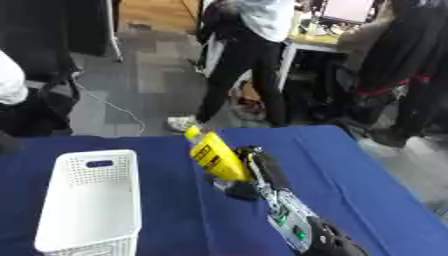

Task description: Pick up objects on the table and place them in the box.

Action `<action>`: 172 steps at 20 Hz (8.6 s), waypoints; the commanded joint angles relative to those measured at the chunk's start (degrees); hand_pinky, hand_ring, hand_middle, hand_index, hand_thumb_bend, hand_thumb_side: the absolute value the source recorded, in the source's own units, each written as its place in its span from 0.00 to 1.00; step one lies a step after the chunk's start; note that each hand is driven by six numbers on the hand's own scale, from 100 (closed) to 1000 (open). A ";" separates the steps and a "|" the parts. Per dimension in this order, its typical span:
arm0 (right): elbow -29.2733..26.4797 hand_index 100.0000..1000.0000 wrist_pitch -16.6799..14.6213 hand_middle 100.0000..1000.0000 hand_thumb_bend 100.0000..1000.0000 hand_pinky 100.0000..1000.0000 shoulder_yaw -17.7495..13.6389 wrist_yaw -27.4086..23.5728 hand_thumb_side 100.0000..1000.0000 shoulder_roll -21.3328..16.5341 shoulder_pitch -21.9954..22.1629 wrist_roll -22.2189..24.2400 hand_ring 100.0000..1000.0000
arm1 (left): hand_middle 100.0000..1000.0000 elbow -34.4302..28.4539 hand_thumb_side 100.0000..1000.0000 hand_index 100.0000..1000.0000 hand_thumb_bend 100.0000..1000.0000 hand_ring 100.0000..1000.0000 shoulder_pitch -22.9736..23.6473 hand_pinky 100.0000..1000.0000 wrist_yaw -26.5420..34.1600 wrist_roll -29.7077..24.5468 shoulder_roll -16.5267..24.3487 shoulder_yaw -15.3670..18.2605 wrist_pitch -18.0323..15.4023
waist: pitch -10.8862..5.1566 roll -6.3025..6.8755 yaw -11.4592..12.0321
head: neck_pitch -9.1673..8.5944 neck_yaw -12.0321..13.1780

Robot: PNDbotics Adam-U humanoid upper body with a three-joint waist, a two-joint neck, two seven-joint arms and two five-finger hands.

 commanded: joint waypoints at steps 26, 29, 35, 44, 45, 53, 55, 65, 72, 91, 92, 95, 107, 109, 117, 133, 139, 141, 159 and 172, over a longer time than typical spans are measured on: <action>-20.20 0.17 -13.56 0.00 0.04 0.00 6.80 -22.19 0.60 -0.01 -4.36 8.88 0.00 | 0.80 -0.74 0.81 0.82 0.14 0.56 -5.89 0.60 1.37 2.33 -1.61 1.37 0.34 | 2.16 -0.14 2.54 | -4.00 -0.48; -19.98 0.17 -14.80 0.00 0.04 0.00 7.32 -22.07 0.61 0.14 -5.08 9.45 0.00 | 0.80 -0.74 0.80 0.82 0.14 0.56 -6.92 0.60 1.88 2.75 -2.08 1.47 0.60 | 2.43 -0.51 3.52 | -4.58 -1.31; -19.48 0.17 -18.03 0.00 0.02 0.00 7.93 -23.11 0.62 0.08 -6.35 10.00 0.00 | 0.80 -0.74 0.81 0.82 0.15 0.56 -8.35 0.60 2.52 3.42 -2.86 1.58 1.10 | 2.73 -1.22 5.00 | -5.31 -2.12; -19.31 0.17 -19.00 0.00 0.00 0.00 7.84 -23.71 0.66 -0.01 -6.07 10.26 0.00 | 0.80 -0.74 0.81 0.82 0.15 0.56 -8.73 0.60 2.87 3.51 -3.14 1.51 1.45 | 2.81 -1.57 5.48 | -5.26 -2.10; -19.25 0.17 -18.96 0.00 0.04 0.00 7.82 -23.61 0.61 0.03 -5.99 10.24 0.00 | 0.80 -0.74 0.83 0.82 0.15 0.56 -8.69 0.60 2.93 3.46 -3.11 1.52 1.39 | 2.83 -1.51 5.42 | -5.19 -1.96; -18.22 0.17 -18.92 0.00 0.02 0.00 7.34 -23.33 0.63 -0.22 -5.95 9.20 0.00 | 0.80 -0.74 0.81 0.82 0.15 0.56 -8.72 0.60 2.94 3.56 -3.19 1.61 1.35 | 2.80 -1.50 5.42 | -5.32 -1.95; -17.16 0.17 -18.63 0.00 0.02 0.00 6.78 -23.15 0.63 -0.79 -6.27 8.03 0.00 | 0.80 -0.74 0.81 0.82 0.15 0.56 -8.94 0.60 3.06 3.63 -3.36 1.61 1.45 | 2.87 -1.61 5.68 | -5.71 -2.10; -12.16 0.17 -19.11 0.00 0.03 0.00 5.44 -21.61 0.62 -2.64 -7.22 4.73 0.00 | 0.80 -0.74 0.82 0.82 0.16 0.56 -11.13 0.60 4.15 3.88 -4.97 1.43 2.51 | 3.75 -2.78 8.32 | -8.76 -3.77; -18.09 0.17 -18.95 0.00 0.03 0.00 5.14 -24.53 0.63 -8.77 -2.47 3.75 0.00 | 0.80 -0.74 0.82 0.82 0.16 0.56 -12.31 0.60 4.63 4.08 -5.59 1.35 2.90 | 4.62 -3.70 9.94 | -9.43 -3.27; -19.59 0.15 -14.47 0.00 0.17 0.00 4.85 -23.39 0.62 -10.52 -2.71 0.07 0.00 | 0.80 -0.74 0.82 0.82 0.17 0.56 -14.87 0.60 5.17 4.65 -7.35 1.44 4.41 | 5.74 -5.49 13.28 | -8.45 -3.77; -19.77 0.15 -14.38 0.00 0.17 0.00 4.89 -23.33 0.62 -10.62 -2.71 0.04 0.00 | 0.80 -0.74 0.82 0.82 0.17 0.56 -14.89 0.60 5.16 4.67 -7.41 1.44 4.44 | 5.73 -5.49 13.33 | -8.43 -3.77; -20.14 0.15 -14.28 0.00 0.17 0.00 4.96 -23.06 0.62 -11.11 -2.76 0.06 0.00 | 0.80 -0.74 0.82 0.82 0.17 0.56 -15.07 0.60 5.25 4.94 -7.77 1.55 4.58 | 5.70 -5.49 13.75 | -8.63 -4.01; -18.47 0.15 -13.75 0.00 0.16 0.00 4.33 -20.95 0.64 -14.14 -2.81 -0.19 0.00 | 0.80 -0.74 0.83 0.82 0.18 0.56 -15.75 0.60 5.70 6.00 -10.62 1.86 6.09 | 5.82 -5.49 16.46 | -11.07 -7.32; -17.79 0.15 -13.61 0.00 0.16 0.00 4.15 -20.78 0.64 -14.57 -2.78 -0.37 0.00 | 0.80 -0.74 0.83 0.82 0.18 0.56 -15.65 0.60 5.55 5.93 -11.02 1.84 6.39 | 5.90 -5.49 16.87 | -11.48 -7.88; -17.26 0.16 -13.82 0.00 0.16 0.00 4.12 -20.14 0.65 -15.98 -3.50 -0.37 0.00 | 0.80 -0.74 0.83 0.81 0.19 0.56 -16.22 0.60 6.05 6.66 -12.75 2.15 7.02 | 6.25 -5.49 17.91 | -13.33 -8.69; -18.98 0.16 -16.38 0.00 0.17 0.00 5.84 -22.19 0.64 -16.66 -4.47 2.90 0.00 | 0.79 -0.74 0.84 0.81 0.21 0.56 -17.78 0.60 6.96 7.99 -14.86 2.73 7.54 | 7.31 -5.49 18.23 | -6.49 -8.12; -18.77 0.14 -16.97 0.00 0.22 0.00 7.32 -30.94 0.57 -15.48 -5.32 3.98 0.00 | 0.79 -0.74 0.84 0.81 0.21 0.55 -18.33 0.60 6.63 7.91 -15.29 2.73 7.28 | 8.70 -5.49 18.27 | -4.53 -6.95; -18.39 0.14 -17.12 0.00 0.22 0.00 7.74 -35.69 0.56 -15.18 -5.60 3.81 0.00 | 0.79 -0.74 0.84 0.81 0.21 0.55 -18.49 0.60 6.60 7.94 -15.42 2.76 7.23 | 9.03 -5.49 18.30 | -4.72 -6.99; -10.53 0.13 -25.75 0.00 0.19 0.00 6.67 -54.80 0.55 -14.15 -6.18 5.37 0.00 | 0.79 -0.74 0.84 0.81 0.21 0.56 -19.43 0.60 7.21 8.04 -16.26 2.87 7.32 | 10.09 -5.49 18.53 | -6.41 -7.59; -12.22 0.13 -24.29 0.00 0.15 0.00 7.64 -60.10 0.58 -16.23 -6.78 6.19 0.00 | 0.79 -0.74 0.85 0.81 0.23 0.56 -19.44 0.62 8.67 9.20 -17.87 3.26 8.08 | 8.66 -5.49 19.09 | -7.43 -7.98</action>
